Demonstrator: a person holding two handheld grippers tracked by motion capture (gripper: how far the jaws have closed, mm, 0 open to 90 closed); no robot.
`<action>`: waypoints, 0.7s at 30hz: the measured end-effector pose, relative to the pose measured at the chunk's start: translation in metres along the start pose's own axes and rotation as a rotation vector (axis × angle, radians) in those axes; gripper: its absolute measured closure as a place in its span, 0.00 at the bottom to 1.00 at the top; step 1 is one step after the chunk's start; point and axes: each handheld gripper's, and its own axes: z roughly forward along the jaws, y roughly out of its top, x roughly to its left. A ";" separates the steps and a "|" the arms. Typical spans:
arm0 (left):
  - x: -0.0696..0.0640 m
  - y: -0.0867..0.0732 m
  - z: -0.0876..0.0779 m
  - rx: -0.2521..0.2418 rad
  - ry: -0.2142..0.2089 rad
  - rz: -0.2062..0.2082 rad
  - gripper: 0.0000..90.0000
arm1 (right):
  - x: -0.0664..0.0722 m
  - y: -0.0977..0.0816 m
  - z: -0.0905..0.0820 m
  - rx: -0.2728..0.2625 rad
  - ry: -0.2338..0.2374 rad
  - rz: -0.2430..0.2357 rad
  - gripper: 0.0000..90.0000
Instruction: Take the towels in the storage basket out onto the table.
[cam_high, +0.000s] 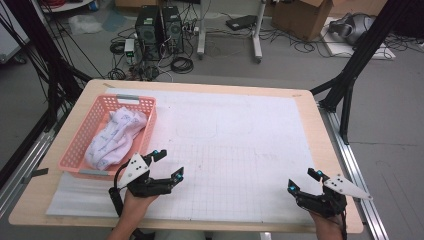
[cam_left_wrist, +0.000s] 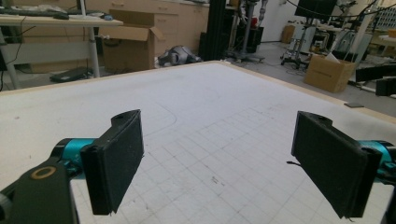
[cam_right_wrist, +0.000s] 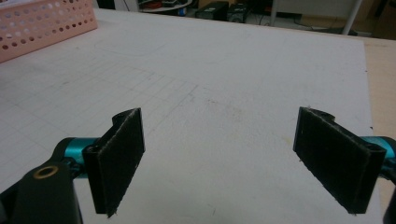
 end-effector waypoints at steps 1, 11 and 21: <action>0.000 0.000 0.000 0.001 0.001 -0.003 0.19 | 0.000 0.000 0.001 0.004 0.004 0.008 0.17; 0.001 0.000 0.000 -0.003 0.014 -0.007 0.19 | -0.001 0.000 0.003 0.003 0.012 0.015 0.17; 0.001 0.004 -0.004 -0.007 0.004 0.016 0.20 | -0.001 0.001 0.003 0.004 0.015 0.005 0.17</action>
